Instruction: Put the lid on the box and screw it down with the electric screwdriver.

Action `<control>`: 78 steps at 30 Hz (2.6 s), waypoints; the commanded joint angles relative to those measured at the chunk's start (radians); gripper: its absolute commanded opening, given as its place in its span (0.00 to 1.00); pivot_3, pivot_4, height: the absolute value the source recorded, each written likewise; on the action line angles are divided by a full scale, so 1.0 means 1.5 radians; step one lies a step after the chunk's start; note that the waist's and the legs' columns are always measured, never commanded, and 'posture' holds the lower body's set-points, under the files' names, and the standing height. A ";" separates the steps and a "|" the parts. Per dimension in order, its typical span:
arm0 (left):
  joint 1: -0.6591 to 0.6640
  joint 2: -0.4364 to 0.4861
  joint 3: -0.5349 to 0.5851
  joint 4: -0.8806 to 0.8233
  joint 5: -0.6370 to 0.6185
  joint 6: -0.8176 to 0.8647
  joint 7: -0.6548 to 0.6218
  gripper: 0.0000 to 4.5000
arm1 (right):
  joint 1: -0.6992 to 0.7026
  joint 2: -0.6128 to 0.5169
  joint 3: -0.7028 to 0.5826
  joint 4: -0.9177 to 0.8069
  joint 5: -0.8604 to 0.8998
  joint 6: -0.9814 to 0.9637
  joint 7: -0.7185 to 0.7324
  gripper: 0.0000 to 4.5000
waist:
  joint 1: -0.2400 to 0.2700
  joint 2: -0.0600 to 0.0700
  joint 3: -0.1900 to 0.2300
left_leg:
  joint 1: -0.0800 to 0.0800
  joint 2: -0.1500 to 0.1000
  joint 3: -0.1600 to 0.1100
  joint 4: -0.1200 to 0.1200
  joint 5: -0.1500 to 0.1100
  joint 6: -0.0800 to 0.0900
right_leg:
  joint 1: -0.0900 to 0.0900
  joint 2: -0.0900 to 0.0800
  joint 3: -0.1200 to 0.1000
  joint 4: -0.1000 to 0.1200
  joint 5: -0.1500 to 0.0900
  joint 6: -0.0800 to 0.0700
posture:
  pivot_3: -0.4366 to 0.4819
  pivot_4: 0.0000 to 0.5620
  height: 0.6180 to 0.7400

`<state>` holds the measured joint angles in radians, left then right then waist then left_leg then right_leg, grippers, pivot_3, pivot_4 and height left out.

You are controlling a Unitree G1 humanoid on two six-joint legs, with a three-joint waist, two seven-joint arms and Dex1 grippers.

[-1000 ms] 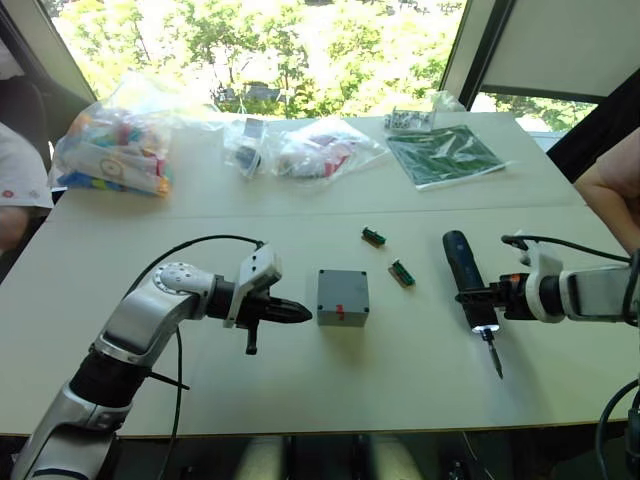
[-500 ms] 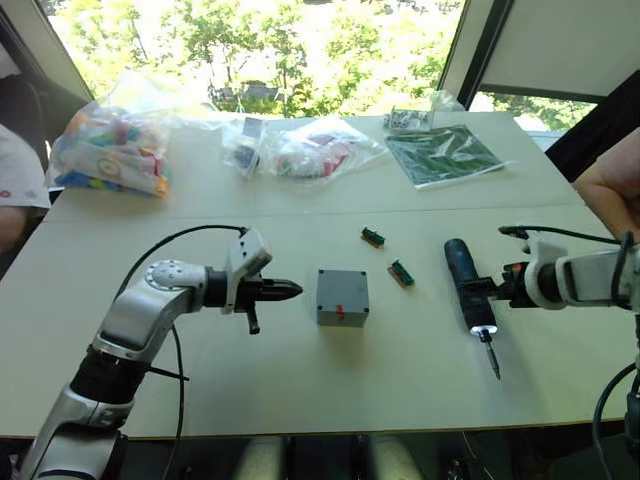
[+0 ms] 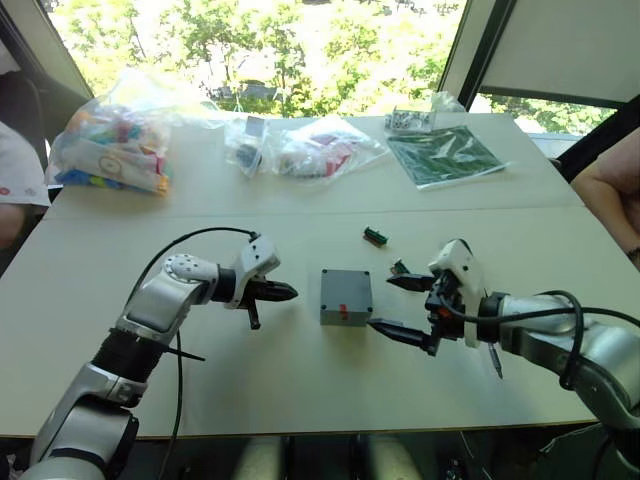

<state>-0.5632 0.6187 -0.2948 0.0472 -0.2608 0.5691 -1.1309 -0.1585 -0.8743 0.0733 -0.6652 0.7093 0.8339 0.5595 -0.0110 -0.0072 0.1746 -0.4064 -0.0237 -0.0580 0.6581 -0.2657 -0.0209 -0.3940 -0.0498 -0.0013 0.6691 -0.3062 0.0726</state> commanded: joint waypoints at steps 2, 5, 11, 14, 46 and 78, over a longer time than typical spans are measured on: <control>-0.023 -0.009 -0.012 -0.008 0.018 -0.030 -0.013 0.00 | -0.009 0.041 0.052 -0.005 -0.044 0.017 -0.028 0.99 | 0.001 0.000 0.000 | 0.000 0.000 0.000 0.000 0.000 0.000 | 0.000 0.000 0.000 0.000 0.000 0.000 | 0.48 0.27 1.00; -0.035 -0.026 -0.023 0.011 0.033 -0.046 -0.013 0.00 | -0.019 0.061 0.077 0.011 -0.071 0.028 -0.035 0.99 | 0.001 0.000 0.000 | -0.001 0.000 0.000 0.000 0.000 0.000 | -0.001 0.000 0.000 0.000 0.000 0.000 | 0.48 0.27 1.00; -0.075 -0.082 -0.036 0.083 0.058 -0.088 -0.006 0.00 | -0.027 0.097 0.085 0.008 -0.072 0.053 -0.031 0.99 | 0.000 0.000 0.000 | -0.001 0.000 0.000 0.000 0.000 0.000 | -0.001 0.000 0.000 0.000 0.000 0.000 | 0.48 0.27 1.00; -0.090 -0.106 -0.037 0.112 0.068 -0.105 -0.001 0.00 | -0.024 0.129 0.072 -0.028 -0.034 0.093 -0.043 0.99 | 0.000 0.000 0.000 | -0.001 0.000 0.000 0.000 0.000 0.000 | -0.001 0.001 0.000 0.000 0.000 0.000 | 0.48 0.27 1.00; -0.042 -0.086 -0.009 0.070 0.071 -0.076 0.021 0.00 | -0.055 0.062 0.087 0.042 -0.115 0.002 0.135 0.99 | 0.014 0.000 0.000 | -0.001 0.000 -0.001 0.002 0.000 0.000 | 0.000 0.000 -0.001 0.000 0.001 0.001 | 0.48 0.27 1.00; -0.016 -0.062 -0.017 0.003 0.033 -0.025 -0.048 0.00 | -0.070 0.082 0.068 0.127 -0.226 -0.046 0.093 0.99 | 0.014 0.000 0.000 | -0.001 0.000 0.000 0.003 0.000 0.000 | 0.000 0.000 -0.001 0.001 0.001 0.001 | 0.48 0.27 1.00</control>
<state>-0.5889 0.5235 -0.3299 0.0832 -0.1965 0.5343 -1.1969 -0.2455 -0.7608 0.2106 -0.4640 0.3750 0.7856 0.7000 0.0097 -0.0071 0.1747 -0.4083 -0.0244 -0.0588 0.6618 -0.2661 -0.0204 -0.3942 -0.0493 -0.0022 0.6700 -0.3050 0.0739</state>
